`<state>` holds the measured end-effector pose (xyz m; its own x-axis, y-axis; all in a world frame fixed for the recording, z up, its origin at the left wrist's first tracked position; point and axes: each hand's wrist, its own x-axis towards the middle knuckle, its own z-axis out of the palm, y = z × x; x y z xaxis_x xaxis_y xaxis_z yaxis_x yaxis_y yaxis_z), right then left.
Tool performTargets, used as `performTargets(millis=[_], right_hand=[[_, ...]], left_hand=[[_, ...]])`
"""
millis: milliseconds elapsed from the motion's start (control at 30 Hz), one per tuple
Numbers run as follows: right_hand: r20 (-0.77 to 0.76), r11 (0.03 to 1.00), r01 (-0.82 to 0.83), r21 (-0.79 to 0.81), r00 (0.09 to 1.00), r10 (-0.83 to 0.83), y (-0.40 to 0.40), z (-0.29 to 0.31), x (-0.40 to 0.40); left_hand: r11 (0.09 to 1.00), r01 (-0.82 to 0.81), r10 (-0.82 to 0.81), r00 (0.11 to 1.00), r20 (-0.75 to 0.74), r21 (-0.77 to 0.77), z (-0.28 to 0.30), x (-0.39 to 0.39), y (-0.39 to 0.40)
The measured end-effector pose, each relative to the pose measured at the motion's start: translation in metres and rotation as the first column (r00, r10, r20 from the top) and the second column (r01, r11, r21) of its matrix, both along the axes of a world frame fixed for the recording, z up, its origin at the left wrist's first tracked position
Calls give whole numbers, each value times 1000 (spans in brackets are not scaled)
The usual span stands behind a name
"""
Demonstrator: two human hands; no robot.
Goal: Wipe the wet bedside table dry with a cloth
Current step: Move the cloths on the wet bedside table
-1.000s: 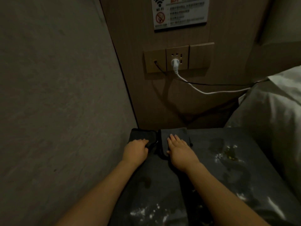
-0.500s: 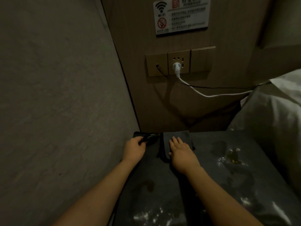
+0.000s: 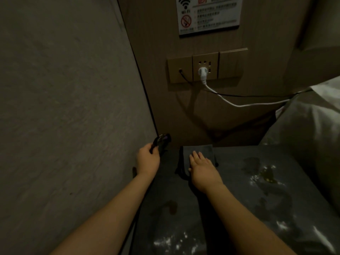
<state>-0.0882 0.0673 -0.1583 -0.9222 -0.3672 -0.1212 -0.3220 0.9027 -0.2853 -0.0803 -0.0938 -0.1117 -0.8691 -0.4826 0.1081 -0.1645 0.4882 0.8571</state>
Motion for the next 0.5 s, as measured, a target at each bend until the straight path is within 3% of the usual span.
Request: performTargets(millis=[200,400,433,500], right_hand=[[24,999,-30,-15,999,30,-36,3,1],[75,990,-133,-48,988,136,-75,3,4],[108,984,-149,-98,981,159,-76,5,4],[212,911,-51,-410,966,150,-71,12,3]], left_hand=[[997,-72,75,992,-99,41,16,-4,-1],[998,-52,47,995,-88,-46,19,-4,-8],[996,-57,52,995,-80,-64,19,-4,-9],[994,-77,72,995,-66,-83,19,-6,-10]])
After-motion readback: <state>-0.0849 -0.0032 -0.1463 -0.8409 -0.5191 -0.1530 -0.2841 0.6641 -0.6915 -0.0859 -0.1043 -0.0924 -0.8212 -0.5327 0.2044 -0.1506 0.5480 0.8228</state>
